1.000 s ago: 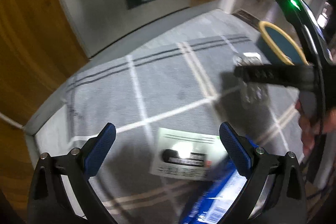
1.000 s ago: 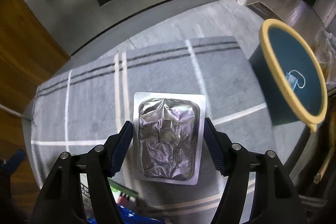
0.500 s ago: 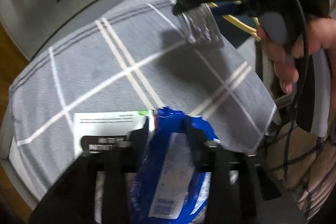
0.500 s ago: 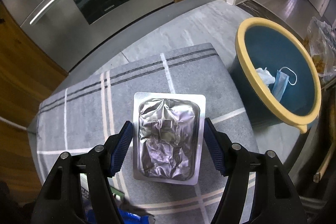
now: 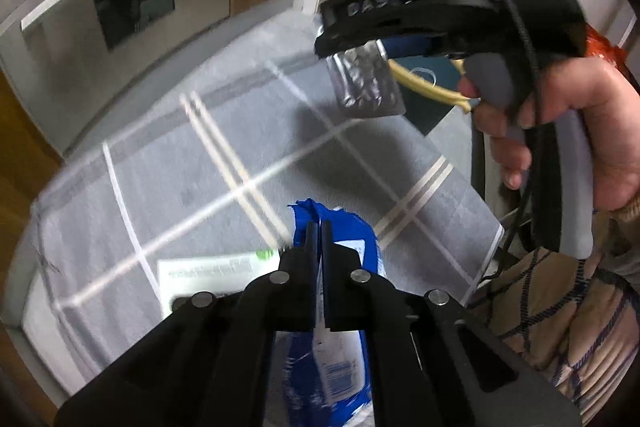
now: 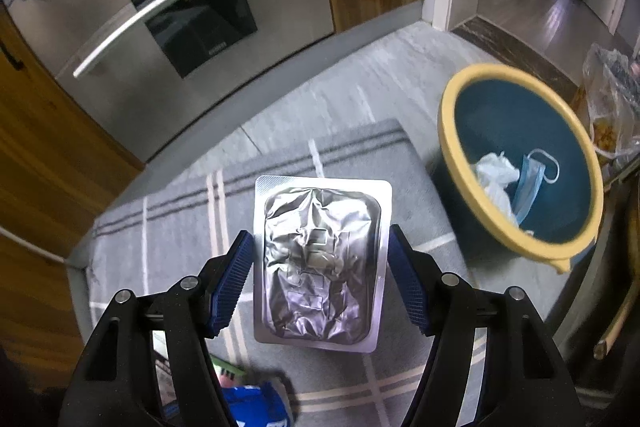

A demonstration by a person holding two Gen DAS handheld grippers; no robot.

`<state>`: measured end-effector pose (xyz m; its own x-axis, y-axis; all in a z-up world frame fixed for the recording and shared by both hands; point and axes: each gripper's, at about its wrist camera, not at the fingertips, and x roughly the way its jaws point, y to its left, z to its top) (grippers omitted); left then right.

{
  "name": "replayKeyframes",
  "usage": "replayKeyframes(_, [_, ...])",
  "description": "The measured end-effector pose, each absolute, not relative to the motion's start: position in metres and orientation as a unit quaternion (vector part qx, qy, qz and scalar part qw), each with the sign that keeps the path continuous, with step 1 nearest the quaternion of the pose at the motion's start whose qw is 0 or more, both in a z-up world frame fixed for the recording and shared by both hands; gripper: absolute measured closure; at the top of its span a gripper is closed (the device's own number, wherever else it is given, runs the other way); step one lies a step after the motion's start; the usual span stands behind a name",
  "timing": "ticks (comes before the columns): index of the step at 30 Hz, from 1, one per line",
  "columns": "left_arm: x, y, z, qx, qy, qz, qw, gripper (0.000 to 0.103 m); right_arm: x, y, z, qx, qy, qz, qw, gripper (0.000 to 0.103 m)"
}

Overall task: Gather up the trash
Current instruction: 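Lift the foil pack with the right tool while the left tool grasps the blue snack bag, then carry the foil pack and blue bag over the teal bin while opening both tools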

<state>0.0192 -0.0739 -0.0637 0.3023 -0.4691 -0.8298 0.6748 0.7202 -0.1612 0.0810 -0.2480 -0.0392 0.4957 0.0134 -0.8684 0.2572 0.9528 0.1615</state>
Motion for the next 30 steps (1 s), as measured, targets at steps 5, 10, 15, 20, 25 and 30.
replayKeyframes(5, [0.018,-0.076,-0.036,0.104,0.428,-0.361,0.822,0.102,0.076,-0.257,-0.012,0.132,0.464,-0.07,0.873,0.034])
replayKeyframes(10, [0.015,-0.083,-0.01,0.103,0.381,-0.364,0.844,0.102,0.071,-0.269,0.008,0.136,0.44,-0.069,0.885,0.034])
replayKeyframes(15, [0.014,-0.094,0.018,0.111,0.331,-0.355,0.867,0.102,0.071,-0.283,0.023,0.124,0.417,-0.08,0.897,0.034])
replayKeyframes(20, [0.02,-0.106,0.039,0.11,0.302,-0.347,0.881,0.102,0.071,-0.305,0.032,0.131,0.403,-0.089,0.901,0.034])
replayKeyframes(25, [0.031,-0.129,0.055,0.124,0.285,-0.344,0.886,0.102,0.072,-0.341,0.041,0.128,0.382,-0.116,0.908,0.034])
replayKeyframes(30, [0.048,-0.164,0.065,0.126,0.276,-0.356,0.884,0.102,0.071,-0.396,0.036,0.14,0.379,-0.163,0.9,0.034])
